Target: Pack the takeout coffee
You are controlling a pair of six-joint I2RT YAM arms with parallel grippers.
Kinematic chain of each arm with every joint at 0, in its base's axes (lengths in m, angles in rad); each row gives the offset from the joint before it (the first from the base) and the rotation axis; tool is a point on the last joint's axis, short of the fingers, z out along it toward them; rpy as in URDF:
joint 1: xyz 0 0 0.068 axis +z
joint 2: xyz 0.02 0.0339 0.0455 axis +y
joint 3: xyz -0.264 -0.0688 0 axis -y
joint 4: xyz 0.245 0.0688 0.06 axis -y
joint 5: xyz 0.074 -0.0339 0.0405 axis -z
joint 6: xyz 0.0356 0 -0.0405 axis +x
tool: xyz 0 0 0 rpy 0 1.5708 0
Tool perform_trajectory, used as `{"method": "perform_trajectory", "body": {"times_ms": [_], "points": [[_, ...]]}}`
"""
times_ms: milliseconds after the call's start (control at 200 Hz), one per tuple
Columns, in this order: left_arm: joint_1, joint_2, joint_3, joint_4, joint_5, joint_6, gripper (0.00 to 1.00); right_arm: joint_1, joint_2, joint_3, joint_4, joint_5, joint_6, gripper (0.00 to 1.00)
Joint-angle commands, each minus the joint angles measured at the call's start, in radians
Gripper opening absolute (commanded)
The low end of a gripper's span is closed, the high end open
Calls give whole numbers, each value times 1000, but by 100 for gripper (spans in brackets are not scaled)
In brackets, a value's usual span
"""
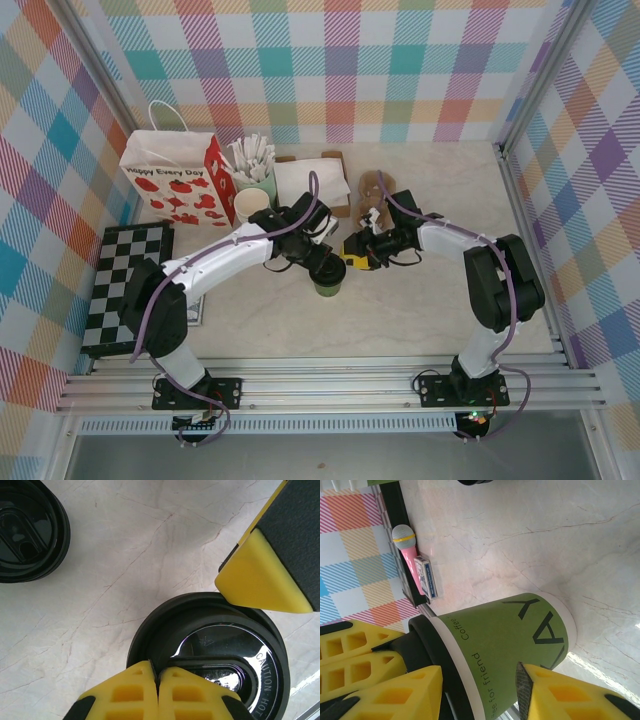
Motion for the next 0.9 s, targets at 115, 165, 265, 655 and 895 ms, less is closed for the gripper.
{"method": "perform_trajectory", "body": {"times_ms": [115,165,265,655,895], "points": [[-15,119,-19,-89,23,-62,0,56,1,-8,-97,149,0,48],[-15,114,-9,-93,24,-70,0,56,-15,8,-83,160,15,50],[-14,104,6,-104,14,-85,0,56,-60,23,-42,196,46,55],[-15,50,51,-142,-42,-204,0,55,-169,31,54,225,159,100],[-14,40,81,-169,-125,-346,0,56,-242,-43,89,310,221,100]]}}
